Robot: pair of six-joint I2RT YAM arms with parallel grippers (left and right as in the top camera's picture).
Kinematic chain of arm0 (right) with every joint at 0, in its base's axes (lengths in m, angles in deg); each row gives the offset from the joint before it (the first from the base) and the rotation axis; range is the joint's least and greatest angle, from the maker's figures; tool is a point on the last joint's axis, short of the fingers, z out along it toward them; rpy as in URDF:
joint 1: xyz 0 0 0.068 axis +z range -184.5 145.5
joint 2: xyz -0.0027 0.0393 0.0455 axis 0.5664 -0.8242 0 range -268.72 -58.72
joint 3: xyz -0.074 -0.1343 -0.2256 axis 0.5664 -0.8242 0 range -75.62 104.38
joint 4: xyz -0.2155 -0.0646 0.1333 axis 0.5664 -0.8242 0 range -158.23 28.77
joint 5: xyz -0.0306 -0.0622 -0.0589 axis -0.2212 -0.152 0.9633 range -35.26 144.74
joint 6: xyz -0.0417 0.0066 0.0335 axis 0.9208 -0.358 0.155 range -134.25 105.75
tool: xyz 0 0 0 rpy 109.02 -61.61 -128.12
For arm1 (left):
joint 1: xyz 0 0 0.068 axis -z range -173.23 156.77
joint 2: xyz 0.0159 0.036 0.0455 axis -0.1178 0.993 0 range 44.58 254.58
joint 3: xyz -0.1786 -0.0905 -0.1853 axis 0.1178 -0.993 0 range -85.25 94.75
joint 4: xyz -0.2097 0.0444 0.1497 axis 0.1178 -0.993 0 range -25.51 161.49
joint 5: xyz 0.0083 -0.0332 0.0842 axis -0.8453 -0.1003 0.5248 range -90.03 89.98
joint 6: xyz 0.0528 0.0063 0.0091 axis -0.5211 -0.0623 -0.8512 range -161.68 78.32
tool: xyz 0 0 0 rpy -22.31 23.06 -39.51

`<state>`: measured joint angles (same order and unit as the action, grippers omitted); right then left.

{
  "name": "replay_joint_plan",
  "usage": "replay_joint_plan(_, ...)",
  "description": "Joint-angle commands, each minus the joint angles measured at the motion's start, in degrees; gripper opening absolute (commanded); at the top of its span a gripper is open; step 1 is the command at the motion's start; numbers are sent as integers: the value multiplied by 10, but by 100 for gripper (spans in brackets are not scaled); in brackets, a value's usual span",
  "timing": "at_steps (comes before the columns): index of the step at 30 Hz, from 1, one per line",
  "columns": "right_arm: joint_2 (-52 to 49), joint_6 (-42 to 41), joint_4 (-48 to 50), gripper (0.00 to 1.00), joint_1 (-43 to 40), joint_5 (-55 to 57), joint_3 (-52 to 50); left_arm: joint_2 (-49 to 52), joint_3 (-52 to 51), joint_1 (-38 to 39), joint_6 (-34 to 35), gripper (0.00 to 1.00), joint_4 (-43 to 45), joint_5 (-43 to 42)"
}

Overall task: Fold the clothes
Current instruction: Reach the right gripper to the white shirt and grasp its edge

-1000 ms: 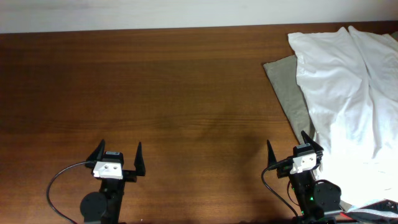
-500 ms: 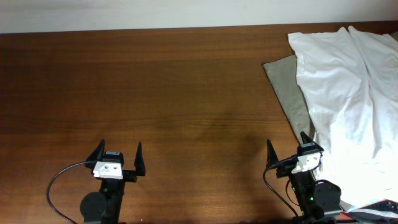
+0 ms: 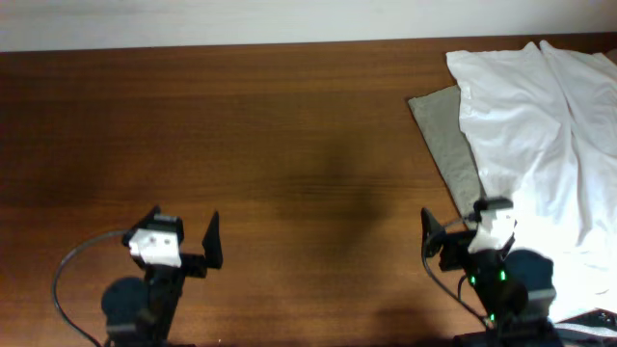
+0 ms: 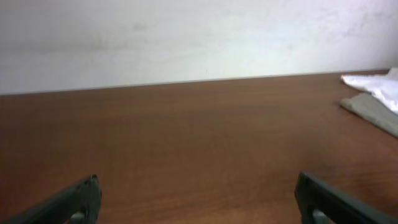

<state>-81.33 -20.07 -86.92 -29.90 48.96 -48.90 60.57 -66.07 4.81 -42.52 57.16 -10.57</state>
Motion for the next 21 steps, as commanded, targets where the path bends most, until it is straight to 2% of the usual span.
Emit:
replay_joint_plan(1, -109, -4, -9, 99, 2, 21, 66, 106, 66, 1, 3, 99, -6, -6)
replay_joint_plan(4, -259, -2, -67, 99, 2, 51, 155, 214, 141, 1, 4, 99, -48, -6)
replay_joint_plan(7, -347, -2, -106, 99, 2, 21, 221, 281, 204, 1, 3, 99, -111, -7)
replay_joint_plan(9, -389, -17, -110, 99, 0, 114, 228, 309, 233, 1, 4, 99, -139, -8)
replay_joint_plan(11, -421, -92, -137, 99, -19, 200, 228, 311, 236, 1, 4, 99, -140, -8)
replay_joint_plan(14, -492, -220, -246, 99, -88, 212, 228, 311, 236, 1, 4, 99, -142, -9)
replay_joint_plan(15, -514, -239, -258, 99, -102, 209, 228, 311, 236, 1, 4, 99, -143, -9)
replay_joint_plan(18, -581, -238, -262, 98, -120, 211, 225, 311, 236, 1, 18, 99, -145, -9)
replay_joint_plan(21, -653, -239, -262, 93, -138, 211, 223, 311, 236, 1, 20, 99, -149, -26)
